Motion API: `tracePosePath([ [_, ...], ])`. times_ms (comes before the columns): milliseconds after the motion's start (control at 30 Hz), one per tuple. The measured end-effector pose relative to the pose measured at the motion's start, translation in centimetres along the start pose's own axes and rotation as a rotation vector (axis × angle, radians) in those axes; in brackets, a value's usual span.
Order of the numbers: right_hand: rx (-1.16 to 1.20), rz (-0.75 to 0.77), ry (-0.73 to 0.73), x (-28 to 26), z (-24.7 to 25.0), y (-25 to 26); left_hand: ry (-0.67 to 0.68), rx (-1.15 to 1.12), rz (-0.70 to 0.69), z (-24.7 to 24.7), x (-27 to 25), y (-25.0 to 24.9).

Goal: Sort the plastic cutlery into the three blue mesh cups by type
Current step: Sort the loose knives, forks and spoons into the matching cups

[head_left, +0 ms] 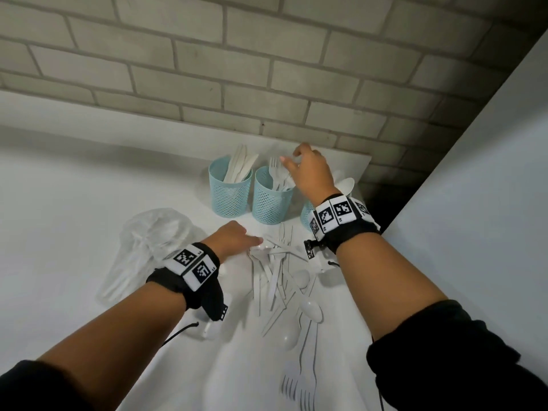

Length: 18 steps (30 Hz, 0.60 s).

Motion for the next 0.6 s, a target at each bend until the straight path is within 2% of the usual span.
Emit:
tracePosePath([
  [100,-0.007,-0.026,-0.162,-0.9,1.4,0.3,0.028,0.121,0.058,-0.6,-0.2,1.5],
  [133,0.007,-0.028,-0.161,-1.2,1.9,0.3,0.049,0.132,0.068,-0.9,-0.3,1.7],
  [167,0.017,-0.042,-0.068,-1.3,2.1,0.0,0.071,0.123,0.065,-1.2,-0.4,1.6],
  [267,-0.188,-0.184,0.526,-3.7,1.2,-1.7,0.082,0.056,0.027,-2.2,-0.6,0.8],
  [300,-0.285,-0.232,0.676,-4.7,0.7,-2.7,0.076,0.031,0.030,-2.5,-0.6,0.6],
  [333,-0.413,-0.257,0.733,-5.3,0.3,-3.8,0.076,-0.001,0.038,-2.7,-0.6,0.5],
  [400,-0.713,-0.275,0.672,-5.6,-0.5,-6.4,0.082,-0.070,0.067,-3.1,-0.6,0.3],
  [467,-0.830,-0.290,0.612,-6.0,-1.3,-8.4,0.081,-0.136,0.088,-3.4,-0.5,0.4],
  [533,-0.739,-0.317,0.600,-6.7,-2.2,-9.5,0.059,-0.207,0.093,-3.7,-0.2,0.3],
  [600,-0.532,-0.360,0.601,-7.1,-3.3,-10.0,0.014,-0.298,0.098,-4.1,0.1,0.2],
])
Point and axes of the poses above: each hand's wrist, its own x-axis towards the middle knuckle, its own z-axis out of the back of the hand, y = z × x, the point moved 4 cm from there along x, towards the middle knuckle, and after that the axes turned 15 degrees about -z, right-handed, at the moved point
